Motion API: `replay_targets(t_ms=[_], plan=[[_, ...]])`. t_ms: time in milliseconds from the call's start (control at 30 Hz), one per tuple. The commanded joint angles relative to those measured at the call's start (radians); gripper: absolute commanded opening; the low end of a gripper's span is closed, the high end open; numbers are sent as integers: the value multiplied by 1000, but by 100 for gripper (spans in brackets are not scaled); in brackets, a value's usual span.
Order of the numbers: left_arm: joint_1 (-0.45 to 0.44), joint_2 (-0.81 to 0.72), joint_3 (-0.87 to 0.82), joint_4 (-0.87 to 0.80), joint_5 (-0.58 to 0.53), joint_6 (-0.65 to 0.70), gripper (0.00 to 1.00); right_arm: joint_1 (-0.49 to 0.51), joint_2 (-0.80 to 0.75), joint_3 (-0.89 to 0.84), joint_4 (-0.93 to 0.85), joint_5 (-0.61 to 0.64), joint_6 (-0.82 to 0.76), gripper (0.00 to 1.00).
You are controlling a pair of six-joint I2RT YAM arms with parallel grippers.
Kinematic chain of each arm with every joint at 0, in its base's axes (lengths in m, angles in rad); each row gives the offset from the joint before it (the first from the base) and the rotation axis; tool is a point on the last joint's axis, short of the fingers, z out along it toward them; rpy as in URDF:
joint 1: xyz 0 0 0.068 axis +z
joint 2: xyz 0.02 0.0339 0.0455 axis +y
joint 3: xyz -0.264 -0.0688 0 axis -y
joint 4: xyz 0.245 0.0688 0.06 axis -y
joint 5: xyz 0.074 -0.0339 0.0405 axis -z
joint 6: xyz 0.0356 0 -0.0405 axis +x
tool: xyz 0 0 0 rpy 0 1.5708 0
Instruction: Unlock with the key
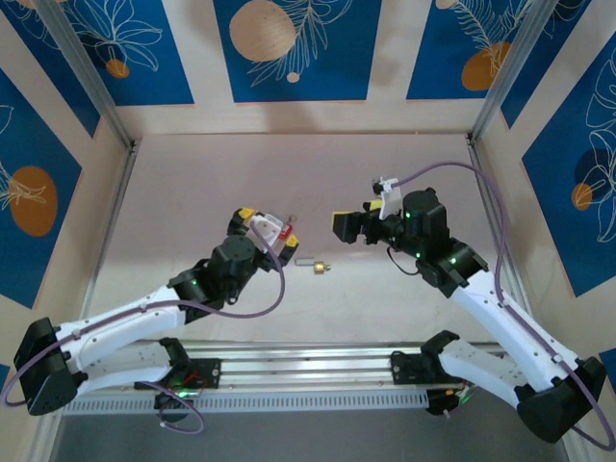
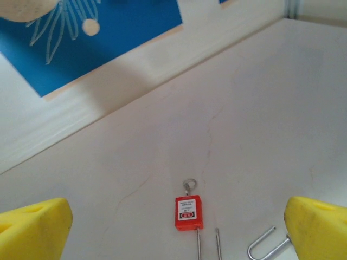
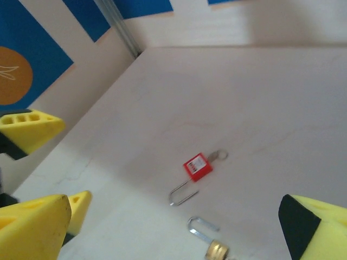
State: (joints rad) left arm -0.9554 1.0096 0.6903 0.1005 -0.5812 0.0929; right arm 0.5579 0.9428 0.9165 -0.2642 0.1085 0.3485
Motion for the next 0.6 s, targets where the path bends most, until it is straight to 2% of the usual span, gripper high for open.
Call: replay_targets(t_ms=[0, 67, 133, 233, 300, 367, 433, 500, 567], plan=[[7, -16, -21, -9, -150, -16, 100, 12, 88, 10, -77, 259, -178, 99], [12, -1, -55, 72, -204, 68, 100, 10, 122, -3, -29, 386, -180, 99], [14, 11, -123, 237, -203, 196, 100, 2, 125, -50, 111, 423, -226, 99], [68, 26, -155, 310, -241, 200, 100, -32, 124, -119, 300, 415, -314, 99], [138, 16, -162, 286, -214, 149, 100, -82, 138, -135, 330, 353, -360, 99], [220, -7, -194, 299, -146, 141, 100, -139, 147, -149, 336, 218, -435, 99], [294, -25, -257, 390, -132, 156, 100, -187, 144, -185, 382, 150, -453, 99], [376, -24, -337, 533, -134, 119, 100, -237, 115, -279, 544, 133, -396, 99], [471, 1, -412, 641, -42, 109, 100, -283, 88, -346, 644, 113, -353, 99]])
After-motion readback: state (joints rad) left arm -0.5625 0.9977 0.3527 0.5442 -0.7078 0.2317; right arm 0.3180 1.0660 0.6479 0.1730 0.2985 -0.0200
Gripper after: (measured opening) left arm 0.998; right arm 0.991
